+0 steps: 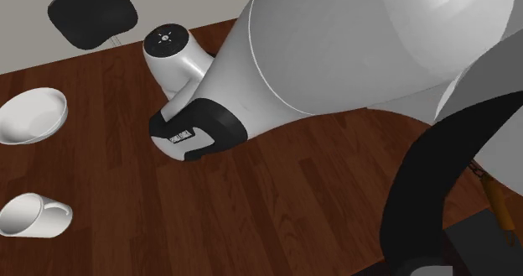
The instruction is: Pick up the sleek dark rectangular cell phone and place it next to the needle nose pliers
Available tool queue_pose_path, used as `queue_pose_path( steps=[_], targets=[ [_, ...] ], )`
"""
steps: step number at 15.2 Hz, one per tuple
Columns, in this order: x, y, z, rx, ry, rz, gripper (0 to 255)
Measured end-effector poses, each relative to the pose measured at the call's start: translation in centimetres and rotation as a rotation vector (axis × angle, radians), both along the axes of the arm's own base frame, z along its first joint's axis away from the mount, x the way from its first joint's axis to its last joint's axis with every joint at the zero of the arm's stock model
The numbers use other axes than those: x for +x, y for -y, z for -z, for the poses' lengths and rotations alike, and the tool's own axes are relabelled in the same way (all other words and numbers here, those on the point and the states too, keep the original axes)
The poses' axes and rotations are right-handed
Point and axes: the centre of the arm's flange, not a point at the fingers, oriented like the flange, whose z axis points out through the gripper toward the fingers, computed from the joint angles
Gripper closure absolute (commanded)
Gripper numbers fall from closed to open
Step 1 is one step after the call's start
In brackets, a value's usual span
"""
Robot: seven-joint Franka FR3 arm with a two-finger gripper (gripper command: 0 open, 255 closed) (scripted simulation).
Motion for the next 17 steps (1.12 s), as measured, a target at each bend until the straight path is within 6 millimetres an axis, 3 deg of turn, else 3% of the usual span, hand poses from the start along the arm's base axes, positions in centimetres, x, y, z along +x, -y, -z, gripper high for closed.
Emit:
queue_pose_path(
  steps=[9, 17],
  targets=[
    [0.2, 0.5, -4.3, 0.0, 0.0, 0.0, 255],
    [5.2, 9.5, -4.6, 0.0, 0.0, 0.002, 255]
  ],
)
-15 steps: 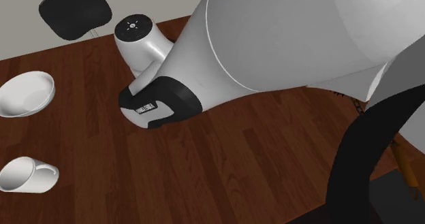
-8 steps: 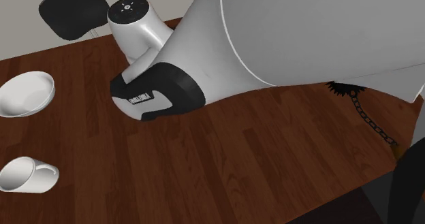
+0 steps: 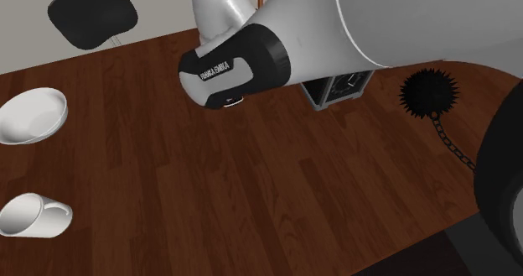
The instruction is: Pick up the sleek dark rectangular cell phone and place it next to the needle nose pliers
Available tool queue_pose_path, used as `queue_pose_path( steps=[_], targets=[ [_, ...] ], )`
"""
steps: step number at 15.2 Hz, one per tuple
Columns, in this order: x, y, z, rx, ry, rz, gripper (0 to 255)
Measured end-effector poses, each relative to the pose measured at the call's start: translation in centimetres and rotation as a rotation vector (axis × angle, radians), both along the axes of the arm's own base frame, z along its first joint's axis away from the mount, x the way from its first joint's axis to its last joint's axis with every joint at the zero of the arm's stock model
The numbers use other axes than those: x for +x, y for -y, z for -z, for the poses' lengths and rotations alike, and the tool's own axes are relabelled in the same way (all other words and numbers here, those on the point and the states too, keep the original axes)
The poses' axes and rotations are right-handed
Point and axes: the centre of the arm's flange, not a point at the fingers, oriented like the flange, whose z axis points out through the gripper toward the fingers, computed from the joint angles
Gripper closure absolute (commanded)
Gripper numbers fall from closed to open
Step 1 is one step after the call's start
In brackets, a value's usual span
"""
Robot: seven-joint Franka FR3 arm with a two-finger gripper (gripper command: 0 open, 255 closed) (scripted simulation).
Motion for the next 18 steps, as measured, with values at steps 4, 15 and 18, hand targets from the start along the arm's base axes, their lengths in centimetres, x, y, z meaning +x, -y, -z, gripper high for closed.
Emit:
queue_pose_path(
  steps=[4, 15, 18],
  targets=[
    [2.5, 4.3, 0.3, 0.0, 0.0, 0.0, 255],
    [10.0, 16.7, -0.1, 0.0, 0.0, -0.001, 255],
    [11.9, 20.2, 0.0, 0.0, 0.0, 0.0, 255]
  ],
)
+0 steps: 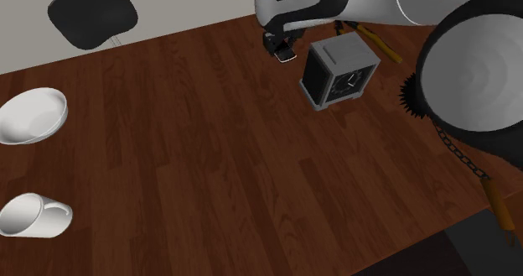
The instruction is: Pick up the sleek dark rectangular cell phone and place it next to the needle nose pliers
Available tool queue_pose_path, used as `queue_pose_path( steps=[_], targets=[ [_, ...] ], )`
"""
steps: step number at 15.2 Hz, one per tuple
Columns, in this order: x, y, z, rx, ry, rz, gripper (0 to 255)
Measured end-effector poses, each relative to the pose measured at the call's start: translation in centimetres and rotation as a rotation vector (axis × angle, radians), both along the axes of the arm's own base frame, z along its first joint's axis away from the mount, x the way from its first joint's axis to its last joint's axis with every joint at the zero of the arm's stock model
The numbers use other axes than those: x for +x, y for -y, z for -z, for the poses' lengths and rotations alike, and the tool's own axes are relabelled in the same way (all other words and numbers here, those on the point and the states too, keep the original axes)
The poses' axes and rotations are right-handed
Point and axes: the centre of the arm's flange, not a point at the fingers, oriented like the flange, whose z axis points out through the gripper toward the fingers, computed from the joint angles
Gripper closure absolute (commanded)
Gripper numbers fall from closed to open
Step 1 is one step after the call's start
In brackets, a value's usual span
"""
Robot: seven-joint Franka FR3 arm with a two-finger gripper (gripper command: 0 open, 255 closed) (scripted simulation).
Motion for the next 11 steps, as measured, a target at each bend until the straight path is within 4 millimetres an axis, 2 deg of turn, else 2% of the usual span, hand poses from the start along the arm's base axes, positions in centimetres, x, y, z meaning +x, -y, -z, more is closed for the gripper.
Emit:
queue_pose_path(
  steps=[8, 9, 11],
  targets=[
    [5.4, 9.3, 0.1, -0.001, 0.001, -0.001, 255],
    [5.8, 10.3, 0.1, 0.0, 0.0, -0.001, 255],
    [6.1, 10.9, 0.7, 0.0, 0.0, -0.001, 255]
  ],
)
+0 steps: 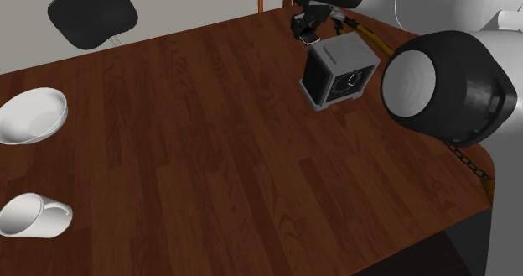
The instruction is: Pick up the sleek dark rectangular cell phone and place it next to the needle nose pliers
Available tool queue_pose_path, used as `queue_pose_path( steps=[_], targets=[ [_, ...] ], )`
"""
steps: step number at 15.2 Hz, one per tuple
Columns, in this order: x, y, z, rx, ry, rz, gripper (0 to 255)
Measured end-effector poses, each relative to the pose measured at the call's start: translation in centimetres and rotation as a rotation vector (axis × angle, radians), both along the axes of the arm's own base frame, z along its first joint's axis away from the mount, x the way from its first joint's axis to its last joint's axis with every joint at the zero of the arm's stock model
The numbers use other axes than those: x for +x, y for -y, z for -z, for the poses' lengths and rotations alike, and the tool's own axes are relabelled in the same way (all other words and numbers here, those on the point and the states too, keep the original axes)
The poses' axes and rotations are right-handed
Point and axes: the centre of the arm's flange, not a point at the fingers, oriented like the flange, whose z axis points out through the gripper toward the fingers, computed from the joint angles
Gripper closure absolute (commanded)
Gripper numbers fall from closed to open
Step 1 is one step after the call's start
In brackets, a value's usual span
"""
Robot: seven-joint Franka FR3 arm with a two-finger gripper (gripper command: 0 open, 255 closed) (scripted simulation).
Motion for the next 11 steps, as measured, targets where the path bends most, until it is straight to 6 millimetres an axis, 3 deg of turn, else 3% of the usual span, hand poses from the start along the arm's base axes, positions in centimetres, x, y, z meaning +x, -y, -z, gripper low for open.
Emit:
queue_pose_path(
  steps=[11],
  targets=[
    [0.2, 0.3, 5.7, 0.0, 0.0, -0.001, 255]
  ],
)
